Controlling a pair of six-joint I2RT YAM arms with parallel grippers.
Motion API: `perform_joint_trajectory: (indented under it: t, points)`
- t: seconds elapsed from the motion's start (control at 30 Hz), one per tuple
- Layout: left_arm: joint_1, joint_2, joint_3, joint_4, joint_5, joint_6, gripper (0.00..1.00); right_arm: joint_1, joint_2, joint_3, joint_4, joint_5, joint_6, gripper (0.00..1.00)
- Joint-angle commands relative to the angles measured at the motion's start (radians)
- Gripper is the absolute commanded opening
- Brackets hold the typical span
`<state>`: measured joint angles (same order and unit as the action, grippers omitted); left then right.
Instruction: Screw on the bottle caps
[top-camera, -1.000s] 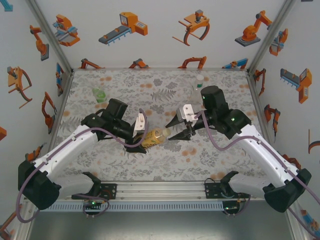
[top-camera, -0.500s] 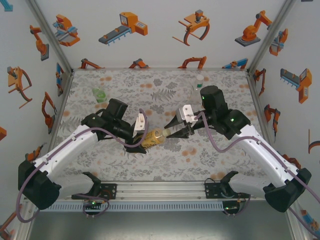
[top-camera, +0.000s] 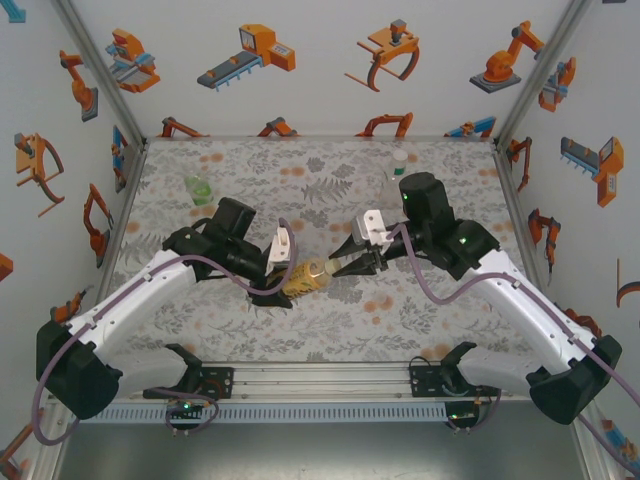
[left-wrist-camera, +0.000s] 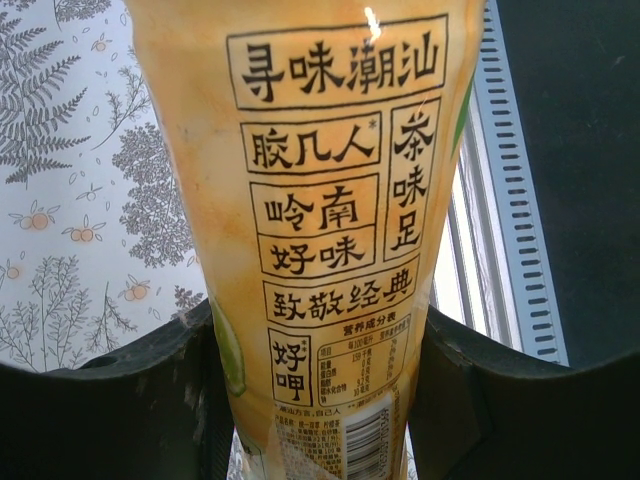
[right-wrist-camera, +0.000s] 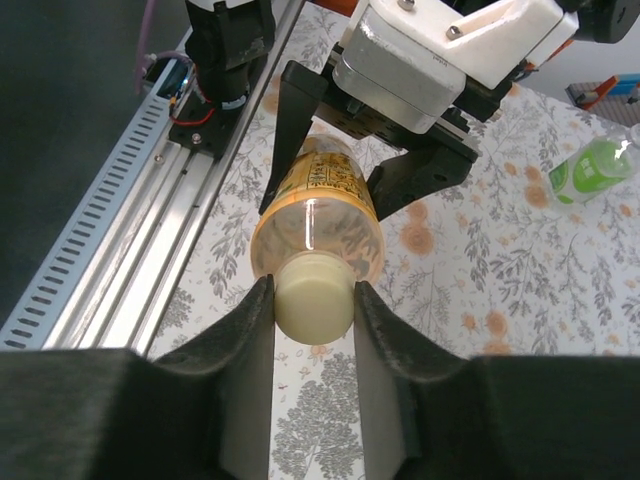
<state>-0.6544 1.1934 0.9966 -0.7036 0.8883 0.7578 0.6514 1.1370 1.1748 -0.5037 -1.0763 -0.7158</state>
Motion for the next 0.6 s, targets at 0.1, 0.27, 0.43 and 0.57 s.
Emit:
perform_joint_trajectory:
  t: [0.1, 0.27, 0.43, 0.57]
  points:
    - [-0.005, -0.019, 0.028, -0.007, 0.013, 0.030, 0.00, 0.008, 0.001, -0.015, 0.086, 0.069, 0.210, 0.00]
    - [-0.004, -0.075, -0.009, 0.075, -0.093, -0.006, 0.00, 0.009, -0.015, -0.116, 0.320, 0.219, 0.638, 0.00]
    - [-0.002, -0.135, -0.055, 0.173, -0.231, -0.047, 0.00, 0.013, -0.055, -0.223, 0.501, 0.399, 1.029, 0.00]
    - [0.000, -0.171, -0.082, 0.227, -0.305, -0.067, 0.00, 0.015, -0.053, -0.242, 0.524, 0.472, 1.283, 0.00]
